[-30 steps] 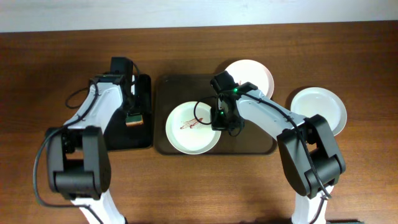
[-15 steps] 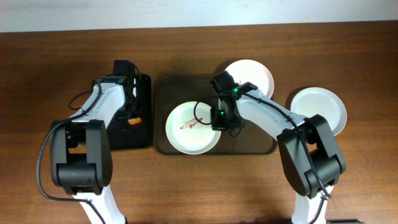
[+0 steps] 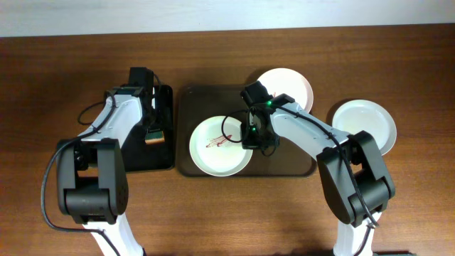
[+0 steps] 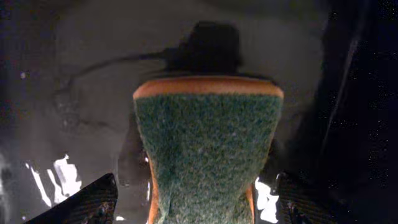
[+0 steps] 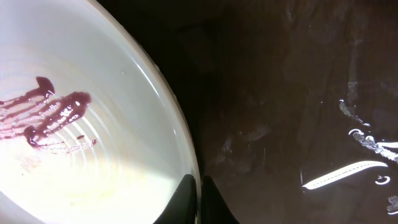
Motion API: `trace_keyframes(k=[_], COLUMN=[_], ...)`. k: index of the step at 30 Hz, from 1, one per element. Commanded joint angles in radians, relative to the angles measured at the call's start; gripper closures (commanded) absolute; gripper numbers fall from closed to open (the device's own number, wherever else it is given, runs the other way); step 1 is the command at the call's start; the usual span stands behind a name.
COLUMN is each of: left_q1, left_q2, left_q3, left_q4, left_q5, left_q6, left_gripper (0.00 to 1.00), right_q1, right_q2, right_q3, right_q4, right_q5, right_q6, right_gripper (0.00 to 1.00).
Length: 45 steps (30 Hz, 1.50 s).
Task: Clean dirty plates on tray and stack at the side
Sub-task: 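Grasp the green sponge with the left gripper and lift it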
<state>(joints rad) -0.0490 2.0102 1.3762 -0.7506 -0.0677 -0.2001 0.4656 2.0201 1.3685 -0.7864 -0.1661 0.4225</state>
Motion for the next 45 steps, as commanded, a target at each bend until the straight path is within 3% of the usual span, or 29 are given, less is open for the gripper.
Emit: trace_keyframes(k=[1,3,9,13,24,45], left_q1=[0.006,0.006,0.006,0.006,0.006,0.015], left_q2=[-0.035,-0.035,-0.035,-0.035,-0.108,-0.515], left_q3=[-0.001,-0.001,-0.001,-0.001,-0.001,-0.001], left_q4=[0.014,0.019,0.032,0.031,0.002,0.070], left_q5=[-0.011,-0.011,-0.010,-0.007,-0.022,-0.140], left_q6=[0.003,0.003,0.003,0.003,0.003,0.038], left_gripper=[0.23,0.28,0.83,1.00,1.00,1.00], right_q1=[0.006,0.006,0.006,0.006,0.006,0.006], right_q2=[0.000,0.000,0.000,0.000,0.000,0.000], right_q3=[-0.009,-0.009,-0.009,-0.009,-0.009,-0.009], right_q4=[-0.010,-0.010,-0.010,-0.010,-0.010,-0.014], right_q5=[0.013,0.013,0.013,0.013,0.013,0.013], right_q6=[-0.007,-0.007,-0.007,-0.007,-0.007,-0.007], right_gripper=[0.96,0.96,0.96,0.96,0.96,0.96])
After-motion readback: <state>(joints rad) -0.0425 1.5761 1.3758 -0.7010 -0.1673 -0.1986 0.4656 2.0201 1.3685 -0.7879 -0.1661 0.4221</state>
